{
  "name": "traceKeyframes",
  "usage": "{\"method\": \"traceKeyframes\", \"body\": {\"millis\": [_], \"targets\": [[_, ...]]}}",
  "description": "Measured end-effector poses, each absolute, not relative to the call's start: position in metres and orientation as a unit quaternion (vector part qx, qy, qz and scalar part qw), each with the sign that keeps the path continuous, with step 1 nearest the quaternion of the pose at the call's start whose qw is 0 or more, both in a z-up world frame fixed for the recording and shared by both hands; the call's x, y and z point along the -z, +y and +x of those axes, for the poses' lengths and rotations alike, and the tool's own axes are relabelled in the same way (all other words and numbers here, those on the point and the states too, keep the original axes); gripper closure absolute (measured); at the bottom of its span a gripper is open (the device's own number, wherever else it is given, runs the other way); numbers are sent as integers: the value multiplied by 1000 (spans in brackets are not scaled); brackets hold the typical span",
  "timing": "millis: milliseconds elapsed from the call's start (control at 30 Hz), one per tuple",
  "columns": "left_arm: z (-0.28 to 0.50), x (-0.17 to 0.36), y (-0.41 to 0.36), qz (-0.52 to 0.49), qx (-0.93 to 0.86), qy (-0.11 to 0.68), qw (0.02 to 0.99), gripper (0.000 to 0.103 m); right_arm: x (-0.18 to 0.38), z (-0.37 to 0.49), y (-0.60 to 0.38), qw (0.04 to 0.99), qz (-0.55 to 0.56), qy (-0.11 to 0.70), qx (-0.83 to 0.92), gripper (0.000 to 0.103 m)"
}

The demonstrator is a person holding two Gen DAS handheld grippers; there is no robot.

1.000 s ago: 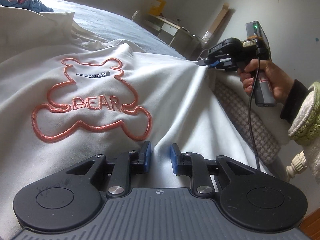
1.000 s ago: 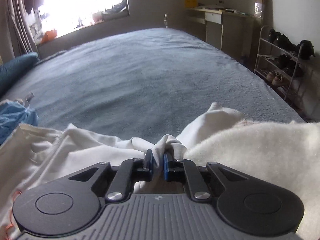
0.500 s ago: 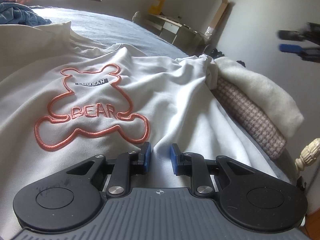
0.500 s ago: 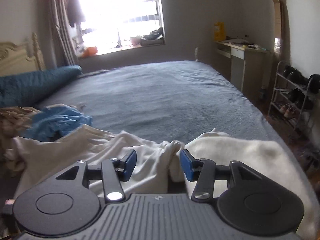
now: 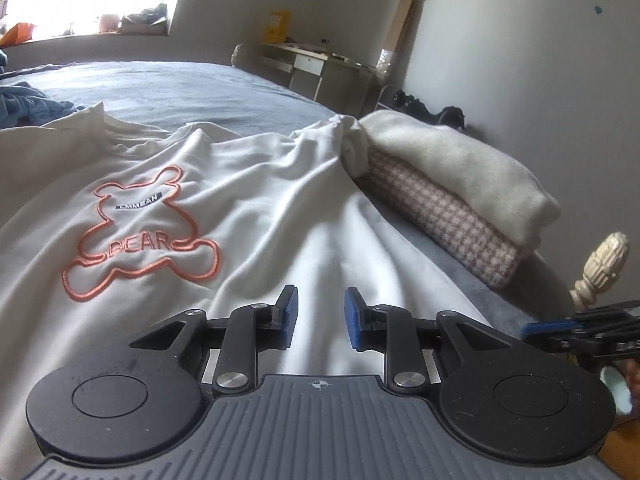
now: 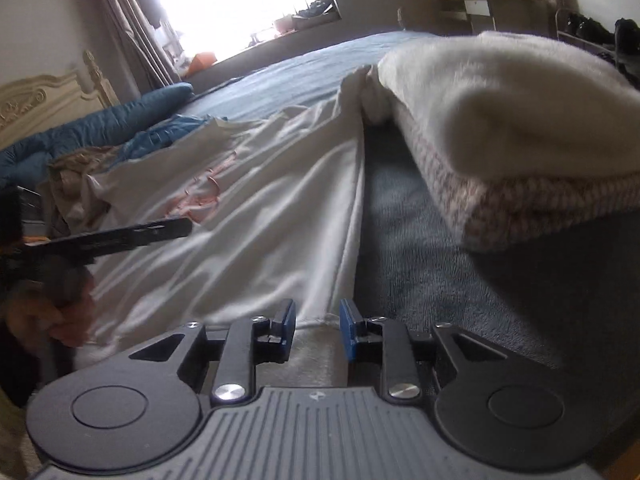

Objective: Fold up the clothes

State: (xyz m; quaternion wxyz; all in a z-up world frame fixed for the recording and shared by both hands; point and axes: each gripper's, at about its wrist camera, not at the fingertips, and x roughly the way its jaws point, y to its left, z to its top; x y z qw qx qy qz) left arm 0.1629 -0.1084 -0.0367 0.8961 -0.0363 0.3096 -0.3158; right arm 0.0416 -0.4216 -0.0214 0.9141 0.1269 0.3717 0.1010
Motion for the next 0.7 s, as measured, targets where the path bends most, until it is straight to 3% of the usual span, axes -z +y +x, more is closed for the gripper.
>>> {"method": "traceKeyframes", "body": {"millis": [200,300,700], "targets": [[128,46,-104,-24,299,317,900,78,52,48,-406,926,83,358,-82,77],[119,50,-94,-34,288,323,901,78,60,42,-418,926,114,353,-73,98],[91,64,-34,-63,234,341,908,78,79,10,-476,901,285,325,-52,103]]}}
